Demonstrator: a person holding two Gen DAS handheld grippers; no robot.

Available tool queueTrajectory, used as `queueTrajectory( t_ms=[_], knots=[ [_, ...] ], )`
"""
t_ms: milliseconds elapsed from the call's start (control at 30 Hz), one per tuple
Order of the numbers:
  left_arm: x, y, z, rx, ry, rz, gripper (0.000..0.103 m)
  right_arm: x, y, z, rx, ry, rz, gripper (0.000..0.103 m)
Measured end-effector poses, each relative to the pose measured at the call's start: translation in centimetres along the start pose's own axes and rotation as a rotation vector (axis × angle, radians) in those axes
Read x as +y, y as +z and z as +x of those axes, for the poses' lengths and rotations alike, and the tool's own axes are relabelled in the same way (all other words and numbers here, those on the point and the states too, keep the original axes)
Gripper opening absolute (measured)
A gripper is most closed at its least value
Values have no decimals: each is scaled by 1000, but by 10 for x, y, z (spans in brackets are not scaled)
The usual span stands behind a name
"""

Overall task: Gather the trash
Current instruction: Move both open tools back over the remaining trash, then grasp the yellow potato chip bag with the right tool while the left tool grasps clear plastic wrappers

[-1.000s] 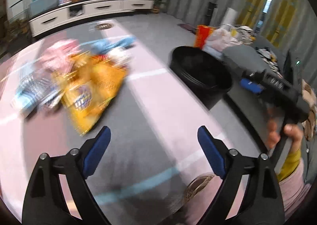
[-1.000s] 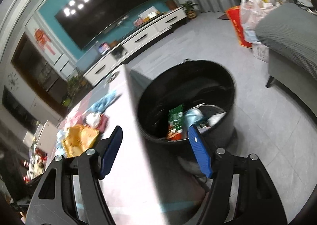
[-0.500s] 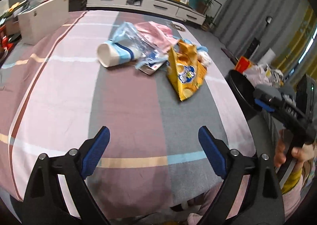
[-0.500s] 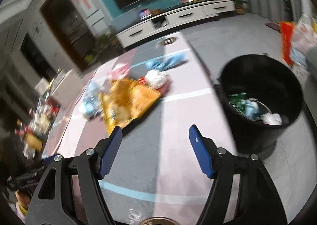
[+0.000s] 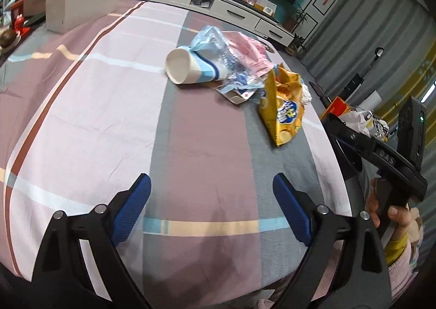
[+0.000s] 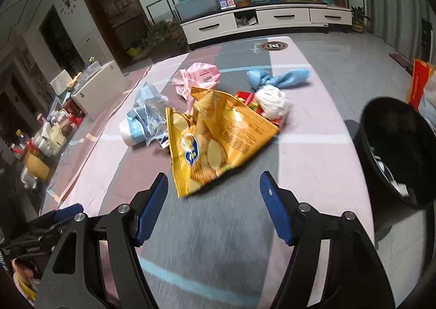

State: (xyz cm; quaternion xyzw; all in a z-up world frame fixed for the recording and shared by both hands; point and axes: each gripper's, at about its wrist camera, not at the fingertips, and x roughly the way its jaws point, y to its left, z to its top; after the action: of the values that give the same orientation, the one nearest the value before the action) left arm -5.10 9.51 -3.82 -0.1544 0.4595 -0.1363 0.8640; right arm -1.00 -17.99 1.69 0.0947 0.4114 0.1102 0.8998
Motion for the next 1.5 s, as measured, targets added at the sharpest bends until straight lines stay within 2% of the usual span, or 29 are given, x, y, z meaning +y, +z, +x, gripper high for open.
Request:
queueTrajectory(
  t_ms=[333, 400, 500, 567, 600, 767, 933, 1133, 1267, 1400, 1500],
  knots=[
    [23, 6, 13, 13, -36, -65, 91, 16, 35, 47, -31, -56, -89, 69],
    [25, 8, 14, 10, -39, -68, 91, 16, 38, 55, -24, -58, -97, 65],
    [27, 9, 15, 9, -53, -75, 91, 16, 38, 64, 0, -65, -109, 44],
    [29, 10, 15, 9, -61, -83, 91, 17, 35, 67, 14, -71, -115, 21],
    [29, 11, 15, 9, -63, -85, 91, 16, 32, 67, 16, -63, -110, 18],
    [24, 14, 12, 1, -76, -86, 91, 9, 28, 44, -28, -14, -54, 16],
    [8, 34, 6, -32, -117, -76, 89, -3, 29, -10, -144, 88, 13, 16],
    [-25, 79, 16, -91, -146, -70, 86, -20, 24, -52, -217, 108, 37, 16],
    [-35, 113, 45, -65, -173, -160, 77, -32, 18, -58, -221, 109, 61, 16],
    [-39, 136, 72, -47, -116, -217, 75, -45, 12, -61, -226, 116, 88, 16],
    [-47, 150, 90, -44, -23, -224, 74, -56, 9, -64, -235, 126, 108, 16]
  ],
)
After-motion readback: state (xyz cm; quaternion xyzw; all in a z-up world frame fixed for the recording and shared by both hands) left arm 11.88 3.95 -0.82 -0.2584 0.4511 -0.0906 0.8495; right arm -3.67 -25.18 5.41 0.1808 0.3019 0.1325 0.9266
